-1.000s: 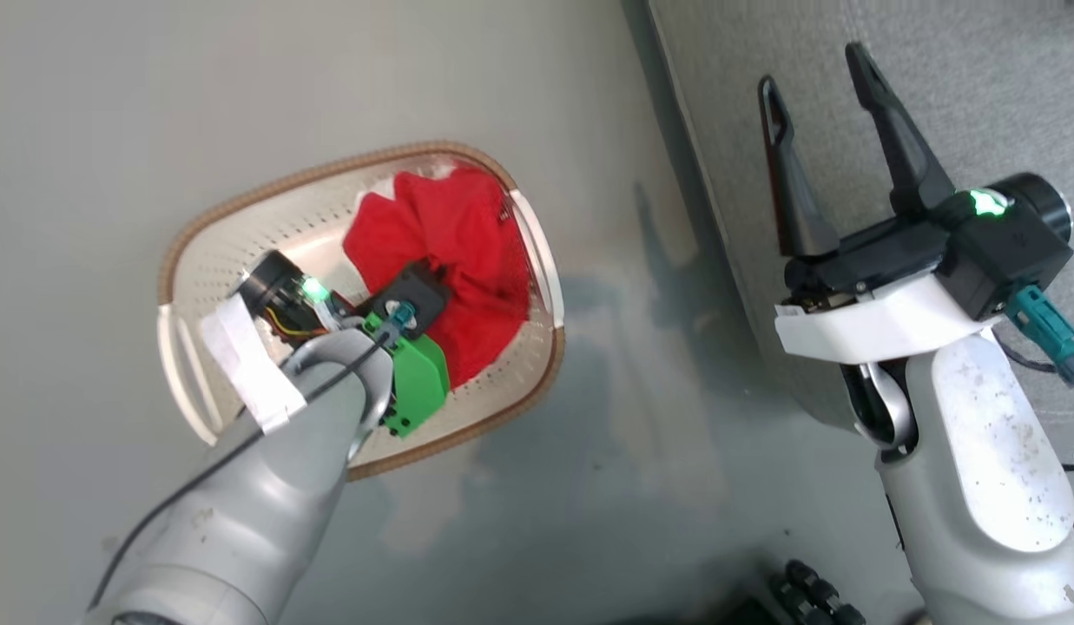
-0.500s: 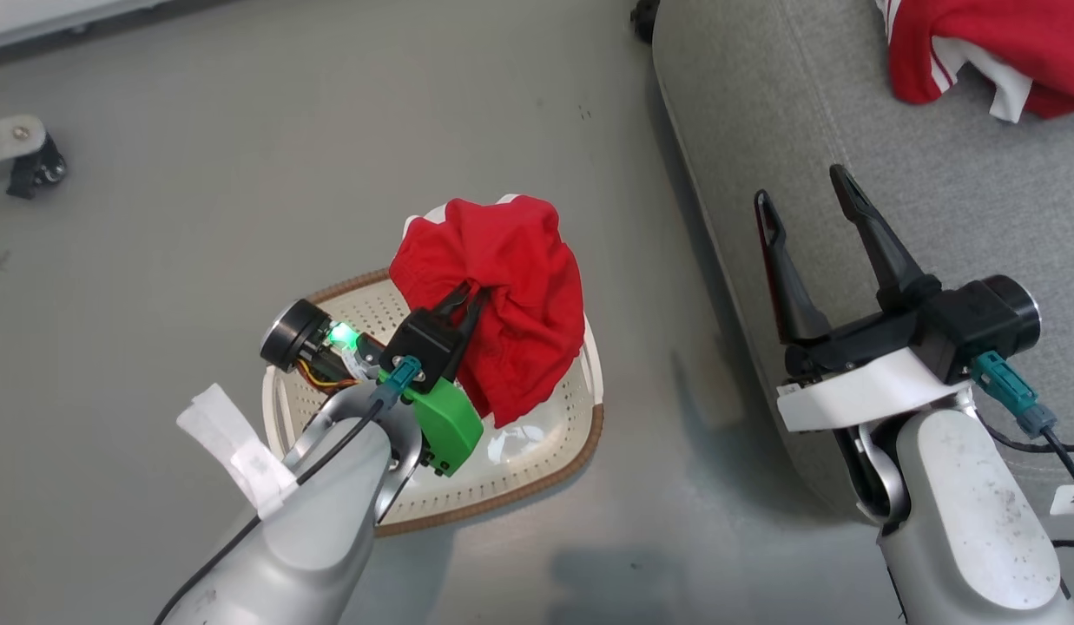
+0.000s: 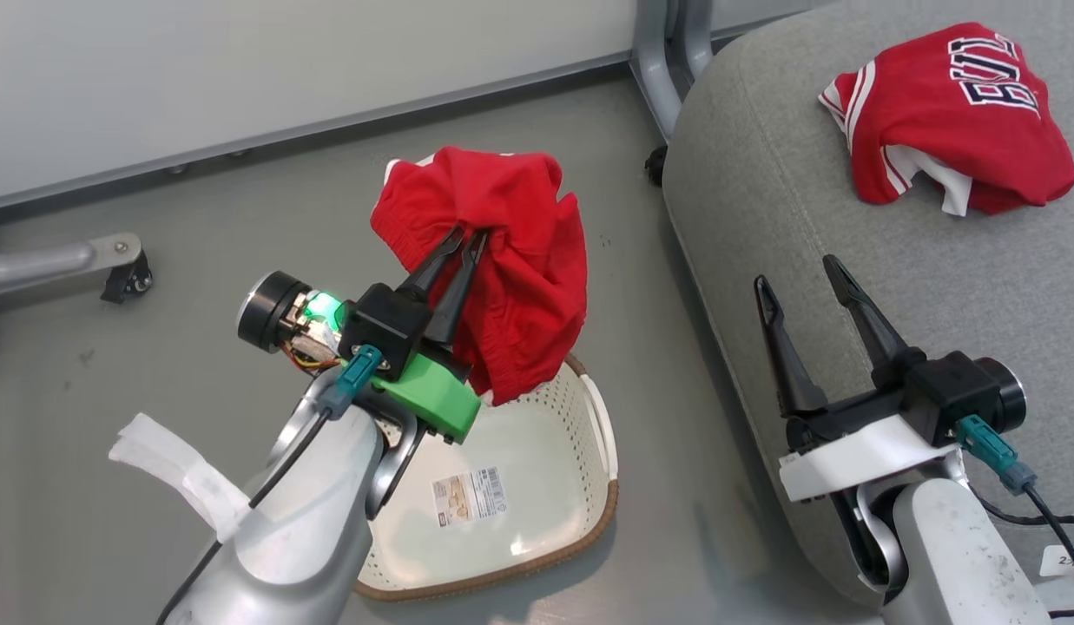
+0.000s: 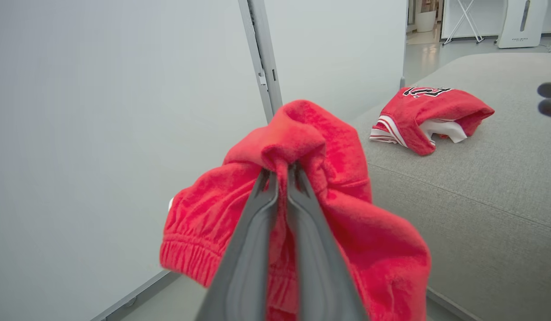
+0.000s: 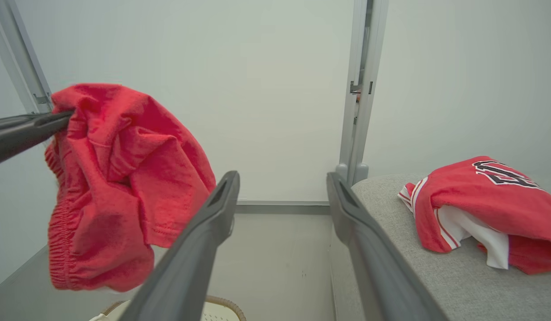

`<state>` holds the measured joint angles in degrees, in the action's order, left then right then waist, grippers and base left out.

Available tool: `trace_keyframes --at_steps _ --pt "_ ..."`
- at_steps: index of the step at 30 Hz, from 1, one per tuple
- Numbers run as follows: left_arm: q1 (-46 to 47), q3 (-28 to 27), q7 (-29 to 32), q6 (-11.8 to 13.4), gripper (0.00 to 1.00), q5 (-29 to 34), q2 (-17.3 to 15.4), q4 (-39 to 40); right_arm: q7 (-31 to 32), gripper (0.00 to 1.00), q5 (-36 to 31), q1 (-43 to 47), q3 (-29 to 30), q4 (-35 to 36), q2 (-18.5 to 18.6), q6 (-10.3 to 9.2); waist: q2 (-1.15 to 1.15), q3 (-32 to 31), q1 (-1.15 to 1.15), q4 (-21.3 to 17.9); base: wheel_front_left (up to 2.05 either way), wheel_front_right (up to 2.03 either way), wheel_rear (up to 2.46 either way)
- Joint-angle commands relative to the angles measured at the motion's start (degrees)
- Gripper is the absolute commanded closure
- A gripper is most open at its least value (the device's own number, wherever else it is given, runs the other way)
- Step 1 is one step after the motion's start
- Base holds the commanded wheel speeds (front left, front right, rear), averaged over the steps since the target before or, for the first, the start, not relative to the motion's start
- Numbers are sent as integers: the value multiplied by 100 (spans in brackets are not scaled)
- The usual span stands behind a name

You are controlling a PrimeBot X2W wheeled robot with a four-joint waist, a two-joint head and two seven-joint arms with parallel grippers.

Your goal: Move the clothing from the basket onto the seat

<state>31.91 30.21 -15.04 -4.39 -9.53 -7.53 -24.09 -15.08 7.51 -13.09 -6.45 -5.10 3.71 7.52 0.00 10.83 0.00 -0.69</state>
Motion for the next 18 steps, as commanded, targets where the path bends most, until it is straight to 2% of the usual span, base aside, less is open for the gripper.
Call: trace_keyframes --at_steps 1,9,18 --pt "-85 -26 -20 -16 100 19 9 103 -13 0 16 121 26 -19 0 -6 0 -237 0 41 0 0 0" --pt "88 -115 -20 -26 100 19 75 635 -13 0 49 303 79 -26 -46 -6 0 -410 0 45 0 0 0" --pt "91 -89 -20 -42 100 -14 76 708 -13 0 11 267 253 192 -69 -6 0 -474 0 14 0 0 0"
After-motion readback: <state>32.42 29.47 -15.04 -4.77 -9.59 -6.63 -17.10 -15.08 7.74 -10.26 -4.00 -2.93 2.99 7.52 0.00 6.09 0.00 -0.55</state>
